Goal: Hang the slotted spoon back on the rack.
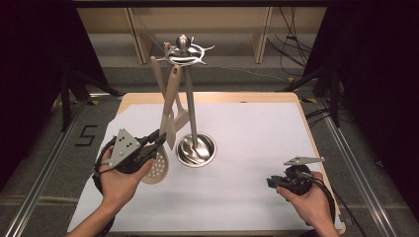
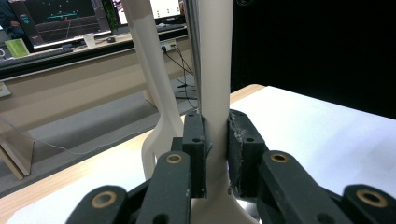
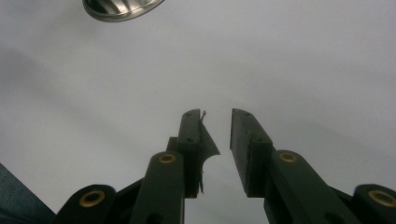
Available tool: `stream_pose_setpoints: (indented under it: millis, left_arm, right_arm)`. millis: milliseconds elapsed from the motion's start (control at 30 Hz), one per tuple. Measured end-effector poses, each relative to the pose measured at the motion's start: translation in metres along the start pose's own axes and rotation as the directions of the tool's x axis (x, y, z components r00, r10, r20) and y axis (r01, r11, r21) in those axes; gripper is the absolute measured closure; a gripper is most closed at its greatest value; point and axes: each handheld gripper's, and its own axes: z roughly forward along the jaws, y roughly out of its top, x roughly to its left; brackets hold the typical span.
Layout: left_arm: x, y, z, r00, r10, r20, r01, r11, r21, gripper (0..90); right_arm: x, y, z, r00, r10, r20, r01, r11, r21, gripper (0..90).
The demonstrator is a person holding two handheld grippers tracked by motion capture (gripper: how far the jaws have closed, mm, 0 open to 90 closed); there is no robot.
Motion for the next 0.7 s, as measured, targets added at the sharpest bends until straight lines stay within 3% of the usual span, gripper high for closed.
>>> stream_pose_setpoints:
  millis: [700]
  left_arm:
    - [-0.004,-0.001,0.016,0.9997,-0.021,0.010,0.021,0.9996,0.017,78.0]
  right_arm:
    - [0.000,-0.001,-0.001,1.0000,0.001,-0.002,-0.001,1.000,-0.001,74.0]
